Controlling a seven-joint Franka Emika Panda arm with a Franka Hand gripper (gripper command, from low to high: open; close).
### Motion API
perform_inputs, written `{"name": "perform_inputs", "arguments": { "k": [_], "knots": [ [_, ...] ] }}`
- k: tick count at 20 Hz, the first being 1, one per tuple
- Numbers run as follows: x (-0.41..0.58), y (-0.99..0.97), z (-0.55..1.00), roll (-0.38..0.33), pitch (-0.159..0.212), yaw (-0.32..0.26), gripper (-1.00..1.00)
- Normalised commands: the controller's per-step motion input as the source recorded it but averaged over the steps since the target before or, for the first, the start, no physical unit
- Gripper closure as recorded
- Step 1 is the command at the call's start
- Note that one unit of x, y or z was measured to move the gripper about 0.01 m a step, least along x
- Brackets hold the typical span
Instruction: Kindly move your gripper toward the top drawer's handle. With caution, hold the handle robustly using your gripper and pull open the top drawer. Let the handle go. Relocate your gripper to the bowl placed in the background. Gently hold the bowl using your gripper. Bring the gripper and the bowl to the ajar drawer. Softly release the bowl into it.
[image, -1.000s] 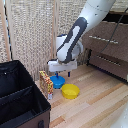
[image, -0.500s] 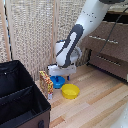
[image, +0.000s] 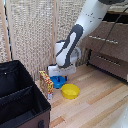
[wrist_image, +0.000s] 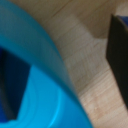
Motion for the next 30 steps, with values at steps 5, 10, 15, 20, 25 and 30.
{"name": "perform_inputs", "arguments": {
  "k": [5,10,15,20,25,30],
  "knots": [
    [0.250,-0.01,0.00,0.000,0.000,-0.052,1.00],
    [0.199,-0.01,0.22,0.000,0.031,-0.106,1.00],
    [0.035,0.00,0.75,0.010,0.101,-0.206,1.00],
    [0.020,-0.04,0.84,0.012,0.106,-0.224,1.00],
    [0.182,-0.01,0.98,0.000,0.062,-0.213,1.00],
    [0.199,0.00,1.00,-0.002,0.024,-0.197,1.00]
  ]
}}
